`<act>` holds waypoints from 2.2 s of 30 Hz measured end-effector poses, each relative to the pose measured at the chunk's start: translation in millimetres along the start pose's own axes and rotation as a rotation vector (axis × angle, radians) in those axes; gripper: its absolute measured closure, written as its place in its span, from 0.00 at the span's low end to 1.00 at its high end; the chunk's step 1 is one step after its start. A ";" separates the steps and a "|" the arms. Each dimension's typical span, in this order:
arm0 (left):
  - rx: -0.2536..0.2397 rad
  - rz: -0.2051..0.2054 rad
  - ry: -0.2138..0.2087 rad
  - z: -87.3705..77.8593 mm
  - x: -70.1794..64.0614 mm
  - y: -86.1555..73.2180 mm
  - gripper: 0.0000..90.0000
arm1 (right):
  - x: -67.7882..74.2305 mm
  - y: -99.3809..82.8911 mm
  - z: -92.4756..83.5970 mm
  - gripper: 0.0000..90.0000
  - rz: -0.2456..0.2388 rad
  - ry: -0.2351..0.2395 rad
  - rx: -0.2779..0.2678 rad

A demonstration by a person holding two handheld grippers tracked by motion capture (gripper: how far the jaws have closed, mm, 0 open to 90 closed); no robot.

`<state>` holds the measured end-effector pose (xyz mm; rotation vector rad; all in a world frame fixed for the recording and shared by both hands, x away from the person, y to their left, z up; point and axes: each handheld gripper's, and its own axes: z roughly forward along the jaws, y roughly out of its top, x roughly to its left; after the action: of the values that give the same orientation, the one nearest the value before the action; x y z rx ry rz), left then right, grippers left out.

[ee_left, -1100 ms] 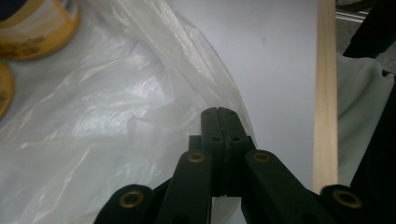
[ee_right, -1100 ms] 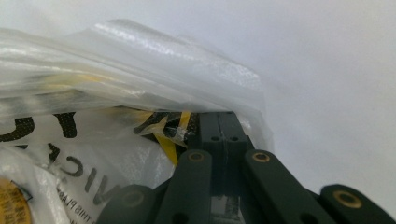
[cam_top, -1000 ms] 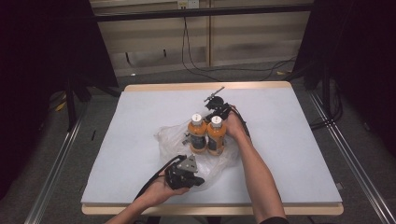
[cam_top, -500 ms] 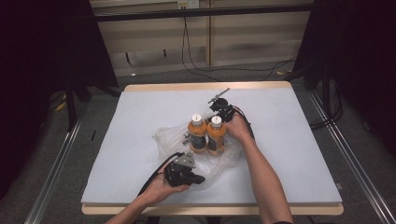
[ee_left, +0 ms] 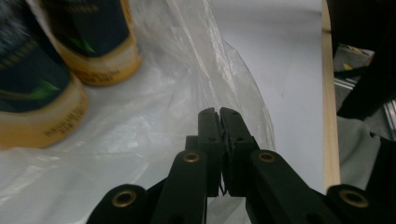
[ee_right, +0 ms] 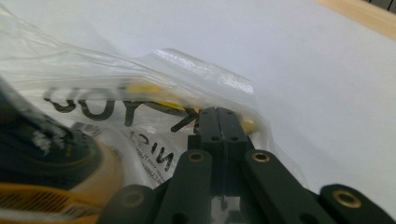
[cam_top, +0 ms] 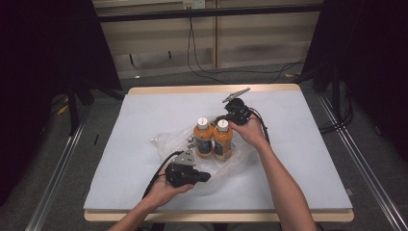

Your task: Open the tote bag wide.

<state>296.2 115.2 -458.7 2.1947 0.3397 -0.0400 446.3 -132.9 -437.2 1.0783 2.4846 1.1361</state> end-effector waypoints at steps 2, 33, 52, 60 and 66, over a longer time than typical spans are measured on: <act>-0.033 -0.002 0.015 -4.6 1.1 1.1 0.96 | 0.6 -0.8 -7.8 1.00 0.007 -0.005 -0.014; -0.161 -0.074 0.232 -61.7 29.0 3.8 0.11 | 20.8 -62.3 -114.4 0.20 0.024 -0.078 -0.254; -0.187 -0.122 0.393 -110.7 15.3 -35.9 0.04 | 45.1 -127.6 -180.3 0.09 0.085 -0.137 -0.364; -0.179 -0.170 0.432 -123.6 6.9 -63.3 0.03 | 58.7 -161.8 -191.3 0.09 0.117 -0.147 -0.351; -0.178 -0.214 0.469 -134.8 3.4 -83.6 0.03 | 65.9 -183.3 -208.4 0.09 0.134 -0.189 -0.360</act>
<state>265.4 270.0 -443.1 1.9659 0.8073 0.3785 206.6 -286.8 -420.0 1.1920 1.9924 1.3807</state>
